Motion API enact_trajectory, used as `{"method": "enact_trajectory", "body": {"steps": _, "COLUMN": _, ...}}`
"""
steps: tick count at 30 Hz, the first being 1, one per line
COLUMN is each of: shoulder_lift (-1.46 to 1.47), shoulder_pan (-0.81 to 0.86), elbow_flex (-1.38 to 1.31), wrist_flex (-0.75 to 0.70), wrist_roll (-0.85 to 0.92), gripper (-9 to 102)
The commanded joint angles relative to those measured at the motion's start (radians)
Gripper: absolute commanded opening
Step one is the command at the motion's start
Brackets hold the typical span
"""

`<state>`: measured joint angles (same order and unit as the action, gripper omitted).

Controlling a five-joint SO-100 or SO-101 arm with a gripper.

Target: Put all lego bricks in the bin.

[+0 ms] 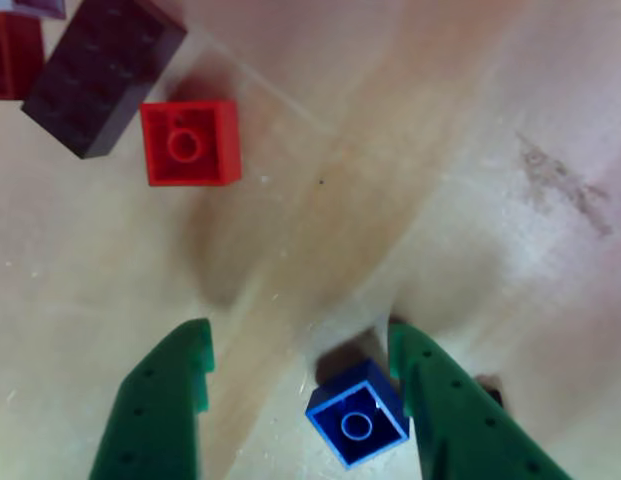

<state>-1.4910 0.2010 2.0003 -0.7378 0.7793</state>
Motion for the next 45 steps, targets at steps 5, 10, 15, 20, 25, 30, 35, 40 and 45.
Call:
{"method": "enact_trajectory", "body": {"steps": 5, "shoulder_lift": 0.017, "shoulder_pan": -0.071, "elbow_flex": -0.063, "wrist_flex": -0.044, "wrist_roll": 0.009, "gripper": 16}}
{"method": "enact_trajectory", "body": {"steps": 10, "shoulder_lift": -0.132, "shoulder_pan": -0.112, "elbow_flex": -0.014, "wrist_flex": -0.163, "wrist_roll": 0.098, "gripper": 16}}
{"method": "enact_trajectory", "body": {"steps": 15, "shoulder_lift": -0.184, "shoulder_pan": -0.091, "elbow_flex": -0.014, "wrist_flex": -0.264, "wrist_roll": 0.198, "gripper": 15}}
{"method": "enact_trajectory", "body": {"steps": 20, "shoulder_lift": -0.150, "shoulder_pan": -0.106, "elbow_flex": -0.015, "wrist_flex": -0.265, "wrist_roll": 0.207, "gripper": 13}}
{"method": "enact_trajectory", "body": {"steps": 25, "shoulder_lift": -0.129, "shoulder_pan": -0.112, "elbow_flex": -0.002, "wrist_flex": -0.245, "wrist_roll": 0.212, "gripper": 8}}
{"method": "enact_trajectory", "body": {"steps": 30, "shoulder_lift": -0.135, "shoulder_pan": -0.109, "elbow_flex": 0.008, "wrist_flex": -0.232, "wrist_roll": 0.210, "gripper": 0}}
{"method": "enact_trajectory", "body": {"steps": 35, "shoulder_lift": -0.298, "shoulder_pan": -0.126, "elbow_flex": 0.041, "wrist_flex": -0.192, "wrist_roll": 0.110, "gripper": 0}}
{"method": "enact_trajectory", "body": {"steps": 40, "shoulder_lift": -0.595, "shoulder_pan": -0.327, "elbow_flex": -0.107, "wrist_flex": -0.195, "wrist_roll": -0.055, "gripper": 0}}
{"method": "enact_trajectory", "body": {"steps": 45, "shoulder_lift": -0.265, "shoulder_pan": -0.638, "elbow_flex": -0.535, "wrist_flex": -0.265, "wrist_roll": 0.025, "gripper": 0}}
